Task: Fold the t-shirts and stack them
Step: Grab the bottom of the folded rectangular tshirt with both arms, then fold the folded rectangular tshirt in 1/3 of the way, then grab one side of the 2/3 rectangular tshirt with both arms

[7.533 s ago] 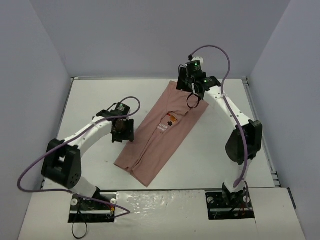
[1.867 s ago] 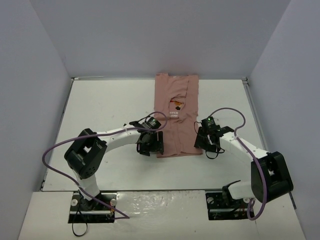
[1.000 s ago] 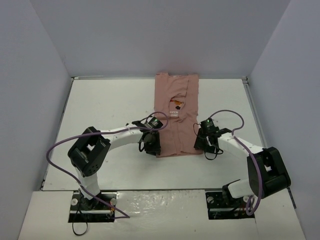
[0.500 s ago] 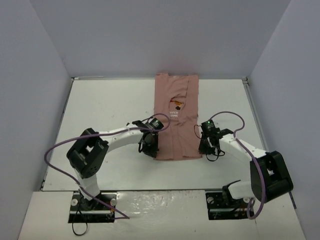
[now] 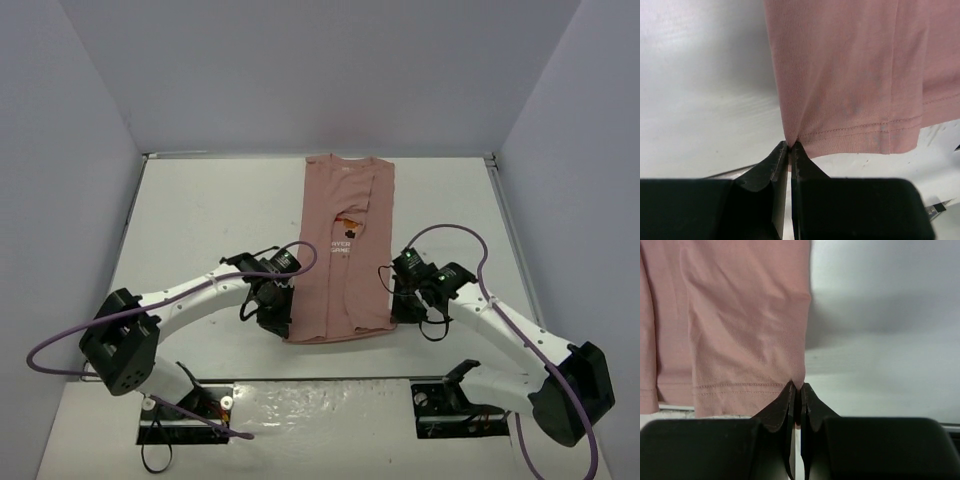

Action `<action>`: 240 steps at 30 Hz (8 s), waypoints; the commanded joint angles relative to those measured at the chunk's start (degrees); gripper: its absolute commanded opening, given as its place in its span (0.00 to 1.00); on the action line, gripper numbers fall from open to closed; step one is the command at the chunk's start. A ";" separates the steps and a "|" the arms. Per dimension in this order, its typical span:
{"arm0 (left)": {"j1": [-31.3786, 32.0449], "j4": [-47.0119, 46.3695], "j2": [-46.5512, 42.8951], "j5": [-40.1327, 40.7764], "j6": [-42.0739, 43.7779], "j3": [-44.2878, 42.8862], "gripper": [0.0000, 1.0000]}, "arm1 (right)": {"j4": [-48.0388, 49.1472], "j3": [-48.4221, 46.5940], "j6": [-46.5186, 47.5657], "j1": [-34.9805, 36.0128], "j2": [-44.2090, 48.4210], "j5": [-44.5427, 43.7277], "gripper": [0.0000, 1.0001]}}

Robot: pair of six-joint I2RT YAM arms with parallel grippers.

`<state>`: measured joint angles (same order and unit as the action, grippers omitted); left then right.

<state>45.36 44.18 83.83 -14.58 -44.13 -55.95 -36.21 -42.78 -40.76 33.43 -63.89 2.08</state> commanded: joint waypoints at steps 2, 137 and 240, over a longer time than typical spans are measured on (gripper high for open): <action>-0.49 7.74 -4.00 0.29 1.65 -1.47 0.00 | -7.23 -1.82 -2.84 1.63 0.80 -1.53 0.00; -15.02 -24.72 10.44 4.82 5.20 -17.37 0.27 | 12.42 -57.06 25.36 -18.68 -47.96 14.02 0.30; -23.93 -50.29 10.01 -26.12 4.58 8.79 0.26 | 63.01 19.65 14.43 -29.74 -19.18 49.32 0.00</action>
<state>20.65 0.70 92.84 -38.94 -39.28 -45.73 24.23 -23.65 -28.10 4.26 -82.49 51.92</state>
